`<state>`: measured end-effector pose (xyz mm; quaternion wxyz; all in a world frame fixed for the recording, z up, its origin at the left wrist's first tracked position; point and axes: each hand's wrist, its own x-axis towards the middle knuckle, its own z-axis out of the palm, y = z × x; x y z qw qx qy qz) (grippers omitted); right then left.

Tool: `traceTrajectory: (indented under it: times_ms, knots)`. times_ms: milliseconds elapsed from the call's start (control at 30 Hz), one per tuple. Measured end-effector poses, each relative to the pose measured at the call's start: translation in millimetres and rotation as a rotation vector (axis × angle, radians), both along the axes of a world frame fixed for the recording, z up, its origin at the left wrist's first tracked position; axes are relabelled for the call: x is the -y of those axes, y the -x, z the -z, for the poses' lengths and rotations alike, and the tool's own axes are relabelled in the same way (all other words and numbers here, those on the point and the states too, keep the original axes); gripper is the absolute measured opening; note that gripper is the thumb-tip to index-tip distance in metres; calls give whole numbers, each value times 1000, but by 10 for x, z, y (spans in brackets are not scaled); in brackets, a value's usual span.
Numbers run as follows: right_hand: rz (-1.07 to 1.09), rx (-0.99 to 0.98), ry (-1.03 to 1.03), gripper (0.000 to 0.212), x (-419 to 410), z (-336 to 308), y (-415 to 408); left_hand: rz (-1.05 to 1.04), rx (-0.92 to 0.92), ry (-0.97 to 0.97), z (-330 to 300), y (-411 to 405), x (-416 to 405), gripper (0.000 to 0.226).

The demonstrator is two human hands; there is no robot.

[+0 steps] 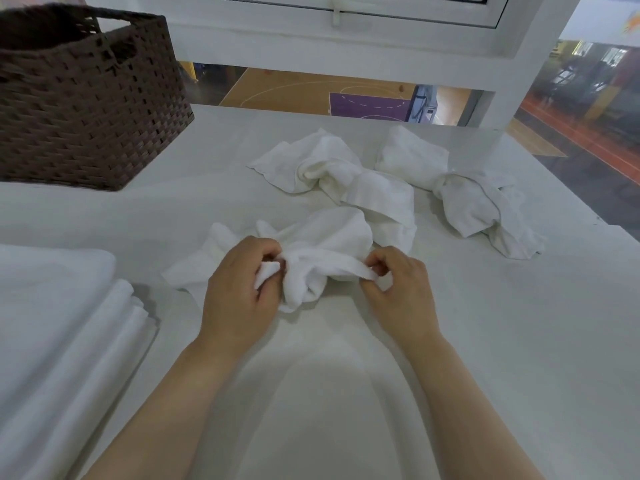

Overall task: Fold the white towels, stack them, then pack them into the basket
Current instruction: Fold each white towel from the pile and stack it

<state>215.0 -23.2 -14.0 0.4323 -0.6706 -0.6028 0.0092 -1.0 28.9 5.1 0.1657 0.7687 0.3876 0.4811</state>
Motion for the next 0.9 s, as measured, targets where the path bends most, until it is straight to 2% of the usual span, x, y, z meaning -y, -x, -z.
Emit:
traceTrajectory:
  times_ms: [167, 267, 333, 433, 500, 533, 600, 667, 767, 833, 900]
  knots:
    - [239, -100, -142, 14, 23, -23, -174, -84, 134, 33, -59, 27, 5, 11]
    - [295, -236, -93, 15, 35, -14, -282, -97, 184, 86, -48, 36, -15, 9]
    - [231, -292, 46, 26, 34, -17, -290, -93, 194, 107, -38, 26, -15, 10]
    - [1, -314, 288, 47, 53, -6, -174, -87, 217, 129, -38, 8, 0, 15]
    - [-84, -271, 353, 46, 60, 20, -108, -90, 251, 141, -59, 4, 10, 19]
    - [-79, -238, 349, 39, 49, 37, -99, -93, 274, 147, -73, 1, 14, 21]
    - [-41, -121, 313, 17, 19, 67, -102, -99, 322, 159, -95, -2, 23, 22]
    - [-33, -15, 257, 6, -12, 110, -118, -102, 361, 163, -106, -8, 36, 20]
    - [20, -142, 125, 8, -10, 93, -121, -123, 411, 162, -118, -16, 43, 25]
    - [122, -249, -101, 17, 12, -6, -122, -150, 420, 155, -127, -11, 36, 31]
    - [201, -282, -392, 15, 54, -94, -114, -163, 399, 144, -132, -10, 36, 34]
